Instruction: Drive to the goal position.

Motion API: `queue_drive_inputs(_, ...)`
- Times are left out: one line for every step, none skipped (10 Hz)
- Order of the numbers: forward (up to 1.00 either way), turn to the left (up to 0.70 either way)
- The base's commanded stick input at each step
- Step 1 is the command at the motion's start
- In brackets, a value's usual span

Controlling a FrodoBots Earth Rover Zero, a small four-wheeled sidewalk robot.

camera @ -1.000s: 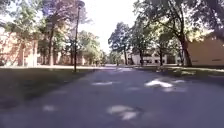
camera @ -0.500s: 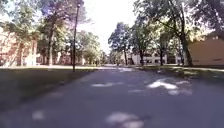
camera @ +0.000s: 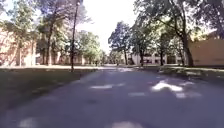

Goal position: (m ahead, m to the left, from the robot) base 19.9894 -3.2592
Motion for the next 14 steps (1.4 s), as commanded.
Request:
queue_drive_inputs(0.45, 0.00)
queue_drive_inputs(0.45, 0.00)
queue_drive_inputs(0.45, 0.00)
queue_drive_inputs(0.45, 0.00)
queue_drive_inputs(0.45, 0.00)
queue_drive_inputs(0.45, 0.00)
queue_drive_inputs(0.45, 0.00)
queue_drive_inputs(0.45, 0.00)
queue_drive_inputs(0.45, 0.00)
queue_drive_inputs(0.45, 0.00)
queue_drive_inputs(0.45, 0.00)
queue_drive_inputs(0.45, 0.00)
queue_drive_inputs(0.45, 0.00)
queue_drive_inputs(0.45, 0.00)
